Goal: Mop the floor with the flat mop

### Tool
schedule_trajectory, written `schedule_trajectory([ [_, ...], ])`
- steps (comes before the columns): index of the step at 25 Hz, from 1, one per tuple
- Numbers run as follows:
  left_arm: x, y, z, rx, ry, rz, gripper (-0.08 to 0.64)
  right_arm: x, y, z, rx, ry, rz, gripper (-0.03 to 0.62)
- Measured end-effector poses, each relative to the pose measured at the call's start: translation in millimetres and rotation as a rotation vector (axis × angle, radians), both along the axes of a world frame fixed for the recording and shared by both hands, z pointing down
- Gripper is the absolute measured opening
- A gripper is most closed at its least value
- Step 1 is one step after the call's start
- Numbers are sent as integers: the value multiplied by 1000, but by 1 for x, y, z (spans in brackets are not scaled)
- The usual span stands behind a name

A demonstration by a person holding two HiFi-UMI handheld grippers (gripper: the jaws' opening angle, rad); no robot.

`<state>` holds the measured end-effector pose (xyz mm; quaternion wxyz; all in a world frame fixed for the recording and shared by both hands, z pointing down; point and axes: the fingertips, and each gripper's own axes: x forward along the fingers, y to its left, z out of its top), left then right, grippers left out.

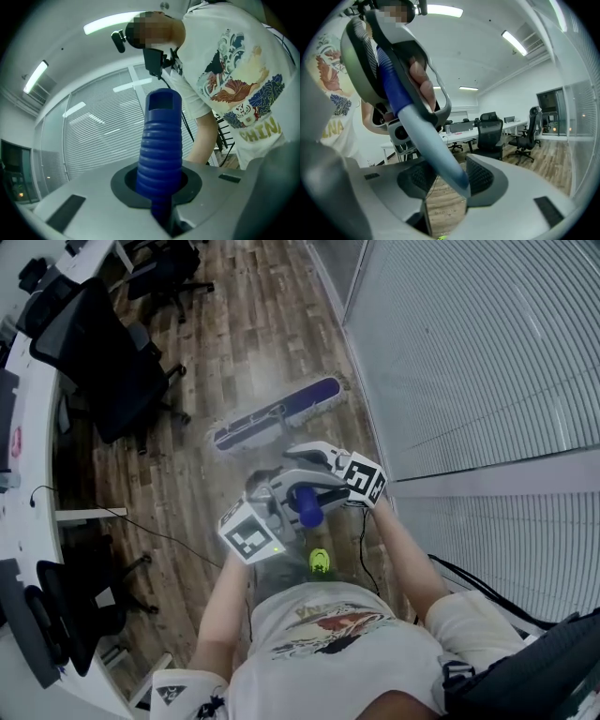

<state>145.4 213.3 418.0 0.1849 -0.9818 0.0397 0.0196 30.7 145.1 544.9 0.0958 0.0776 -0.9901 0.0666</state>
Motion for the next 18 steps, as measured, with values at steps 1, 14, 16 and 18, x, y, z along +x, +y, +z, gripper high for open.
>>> schedule_trajectory([
  [1,3,6,3,8,-1,-2,31,2,5,3,1,-1,0,178],
  [14,3,13,44,53,-61,23,31,-4,8,37,24,58,-18,181],
  [16,-12,-15,41,46,-66,21,31,-19,-19,34,21,76,-30,181],
  [18,-27,-40,39,43,-74,18,31,-34,-44,32,19,92,-42,181],
])
